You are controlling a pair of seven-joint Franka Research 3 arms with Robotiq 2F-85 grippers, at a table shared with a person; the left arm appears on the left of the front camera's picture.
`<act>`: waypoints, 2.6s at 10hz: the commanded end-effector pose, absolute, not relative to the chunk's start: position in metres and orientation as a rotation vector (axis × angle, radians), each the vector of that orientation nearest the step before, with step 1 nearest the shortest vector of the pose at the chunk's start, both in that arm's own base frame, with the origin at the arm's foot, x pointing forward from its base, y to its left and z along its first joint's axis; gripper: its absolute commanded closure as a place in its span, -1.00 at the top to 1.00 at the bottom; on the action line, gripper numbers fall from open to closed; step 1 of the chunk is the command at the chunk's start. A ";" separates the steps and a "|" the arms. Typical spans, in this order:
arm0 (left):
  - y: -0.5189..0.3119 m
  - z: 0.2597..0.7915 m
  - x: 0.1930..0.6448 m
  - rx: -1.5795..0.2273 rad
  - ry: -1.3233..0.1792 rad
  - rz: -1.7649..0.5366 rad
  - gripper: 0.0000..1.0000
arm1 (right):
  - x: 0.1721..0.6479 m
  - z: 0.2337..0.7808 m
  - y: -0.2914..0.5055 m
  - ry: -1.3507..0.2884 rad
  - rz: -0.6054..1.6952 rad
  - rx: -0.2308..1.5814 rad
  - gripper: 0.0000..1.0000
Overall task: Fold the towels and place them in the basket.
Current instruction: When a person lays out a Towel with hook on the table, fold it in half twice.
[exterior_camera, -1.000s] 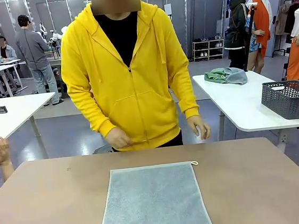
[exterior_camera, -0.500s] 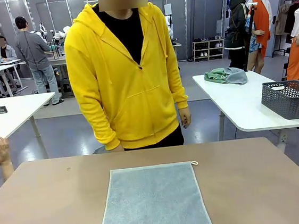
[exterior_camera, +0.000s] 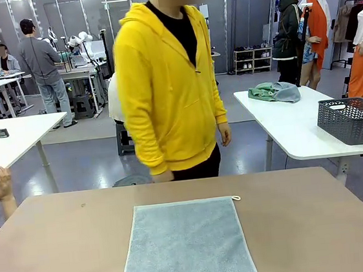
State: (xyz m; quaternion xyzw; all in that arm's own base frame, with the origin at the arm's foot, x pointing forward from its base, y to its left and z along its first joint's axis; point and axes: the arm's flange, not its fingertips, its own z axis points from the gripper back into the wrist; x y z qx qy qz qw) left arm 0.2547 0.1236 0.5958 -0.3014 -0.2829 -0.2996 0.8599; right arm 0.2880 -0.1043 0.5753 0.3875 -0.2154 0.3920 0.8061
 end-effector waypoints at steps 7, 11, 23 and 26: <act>-0.122 0.586 0.263 0.057 -0.319 -1.397 1.00 | 0.273 0.554 0.074 -0.358 1.636 0.244 1.00; -0.148 0.544 0.254 0.067 -0.340 -1.524 1.00 | 0.284 0.521 0.100 -0.333 1.513 0.116 1.00; -0.209 0.486 0.280 0.049 -0.265 -1.512 1.00 | 0.306 0.484 0.162 -0.269 1.494 0.113 1.00; -0.234 0.453 0.292 0.054 -0.221 -1.501 1.00 | 0.316 0.449 0.196 -0.183 1.493 0.092 1.00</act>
